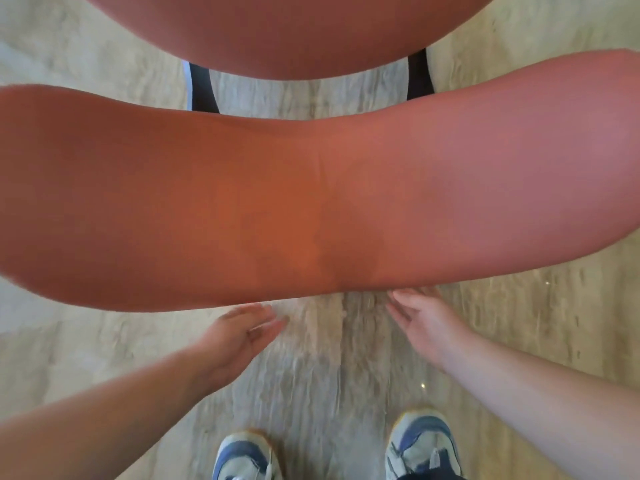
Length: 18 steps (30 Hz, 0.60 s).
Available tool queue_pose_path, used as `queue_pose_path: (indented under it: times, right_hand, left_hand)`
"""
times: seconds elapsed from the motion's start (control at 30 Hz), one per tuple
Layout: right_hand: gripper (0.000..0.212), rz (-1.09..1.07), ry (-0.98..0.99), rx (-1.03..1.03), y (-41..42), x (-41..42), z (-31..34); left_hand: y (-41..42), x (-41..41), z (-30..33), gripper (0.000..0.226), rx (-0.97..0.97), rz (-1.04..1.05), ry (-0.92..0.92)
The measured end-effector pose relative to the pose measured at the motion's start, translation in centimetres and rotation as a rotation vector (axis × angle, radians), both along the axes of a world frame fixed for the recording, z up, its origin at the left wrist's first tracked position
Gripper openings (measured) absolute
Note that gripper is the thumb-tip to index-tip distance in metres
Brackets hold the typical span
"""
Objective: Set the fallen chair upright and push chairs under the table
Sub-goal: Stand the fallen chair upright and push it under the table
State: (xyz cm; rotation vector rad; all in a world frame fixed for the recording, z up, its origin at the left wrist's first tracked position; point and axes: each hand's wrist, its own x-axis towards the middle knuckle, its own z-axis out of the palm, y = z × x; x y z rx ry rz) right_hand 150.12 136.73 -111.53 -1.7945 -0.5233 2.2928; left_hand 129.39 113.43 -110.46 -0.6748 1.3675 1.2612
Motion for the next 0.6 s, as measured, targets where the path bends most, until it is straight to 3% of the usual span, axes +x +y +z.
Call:
queue_pose_path:
  times: [0.1, 0.33, 0.6]
  right_hand:
    - [0.056, -0.053, 0.038, -0.041, 0.8, -1.0, 0.6]
    - [0.058, -0.146, 0.048, -0.070, 0.7, -1.7, 1.5]
    - [0.033, -0.111, 0.010, -0.055, 1.2, -1.9, 3.1]
  left_hand:
    - [0.4, -0.8, -0.4, 0.033, 0.041, 0.119, 0.079]
    - [0.6, -0.7, -0.2, 0.033, 0.109, 0.202, 0.051]
    - [0.3, -1.4, 1.0, 0.035, 0.119, 0.153, 0.101]
